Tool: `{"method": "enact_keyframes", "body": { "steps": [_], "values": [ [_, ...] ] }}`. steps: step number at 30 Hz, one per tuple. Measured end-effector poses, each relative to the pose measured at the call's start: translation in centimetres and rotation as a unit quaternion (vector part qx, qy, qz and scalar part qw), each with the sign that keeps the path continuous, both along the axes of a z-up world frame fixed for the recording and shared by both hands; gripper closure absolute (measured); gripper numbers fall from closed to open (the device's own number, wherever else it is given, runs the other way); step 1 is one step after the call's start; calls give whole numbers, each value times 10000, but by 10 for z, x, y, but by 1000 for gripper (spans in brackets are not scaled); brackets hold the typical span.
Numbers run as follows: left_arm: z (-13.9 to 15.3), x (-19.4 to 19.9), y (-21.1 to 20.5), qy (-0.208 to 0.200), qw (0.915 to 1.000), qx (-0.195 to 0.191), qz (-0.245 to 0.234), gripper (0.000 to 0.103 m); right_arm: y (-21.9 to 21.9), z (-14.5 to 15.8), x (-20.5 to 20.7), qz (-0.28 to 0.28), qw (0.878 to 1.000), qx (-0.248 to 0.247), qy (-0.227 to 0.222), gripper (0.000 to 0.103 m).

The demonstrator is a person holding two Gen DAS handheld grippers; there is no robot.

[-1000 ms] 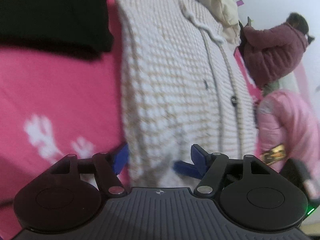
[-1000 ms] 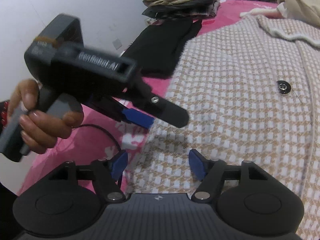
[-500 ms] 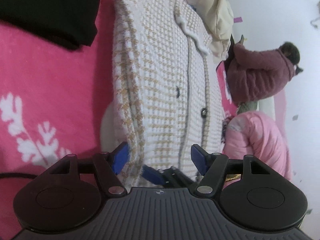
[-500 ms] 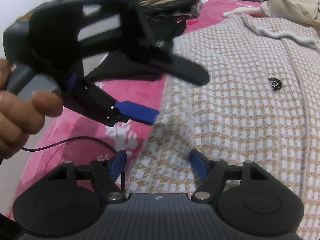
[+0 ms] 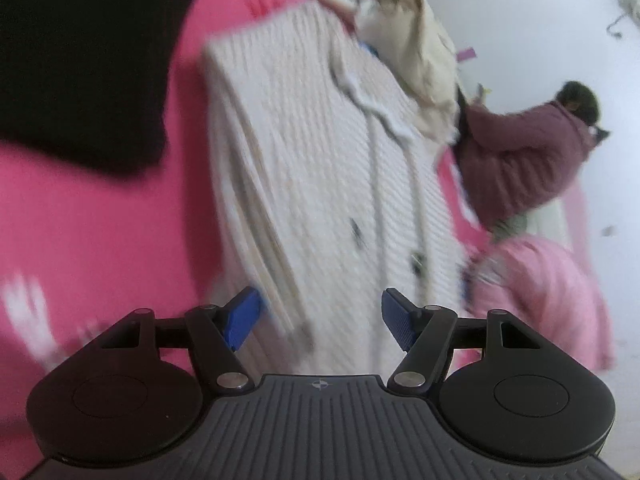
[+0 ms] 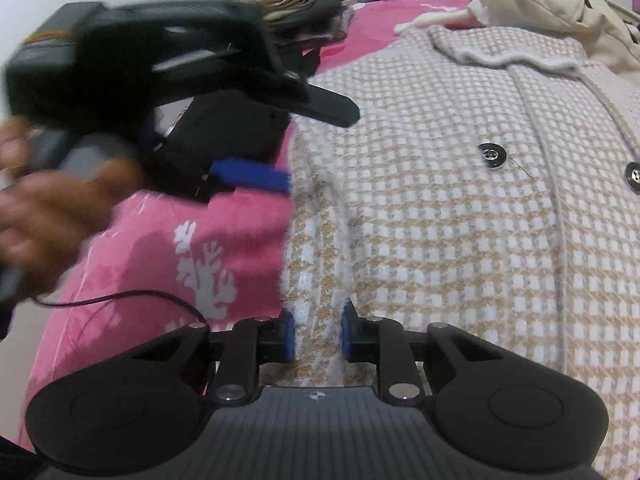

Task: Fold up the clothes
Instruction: 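Grasp the cardigan's side edge with the right gripper while the left gripper grasps beside it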

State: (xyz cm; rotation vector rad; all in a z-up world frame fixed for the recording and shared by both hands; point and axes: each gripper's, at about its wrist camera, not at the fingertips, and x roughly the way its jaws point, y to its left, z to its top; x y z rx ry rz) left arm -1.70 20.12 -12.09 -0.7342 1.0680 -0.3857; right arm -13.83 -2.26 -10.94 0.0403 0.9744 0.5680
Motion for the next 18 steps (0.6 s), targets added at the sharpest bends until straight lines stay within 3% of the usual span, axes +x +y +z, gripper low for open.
{"method": "enact_keyframes", "body": {
  "steps": [4,8,11,13,14,15,18],
  "values": [
    [0,43,4,-410,9951,826,360,36,-4,1,2,-18,10000,45,-25,81],
    [-8,92,15,-464,9899,936,956,39,-7,0,2,-66,9999,104,-16,81],
    [-21,116,21,-24,9885,794,1285,41,-8,-1,3,-87,9999,136,-8,82],
    [-21,116,17,-55,9870,865,1354,50,-10,-1,5,-130,9997,183,-2,82],
    [-18,113,15,-120,9859,937,1381,63,-12,-1,6,-161,9996,228,14,82],
    [-16,110,15,-177,9854,935,1415,69,-15,-1,6,-192,9994,275,30,82],
    [-6,99,14,-368,9845,827,1502,75,-25,0,7,-312,9984,460,101,82]
  ]
}}
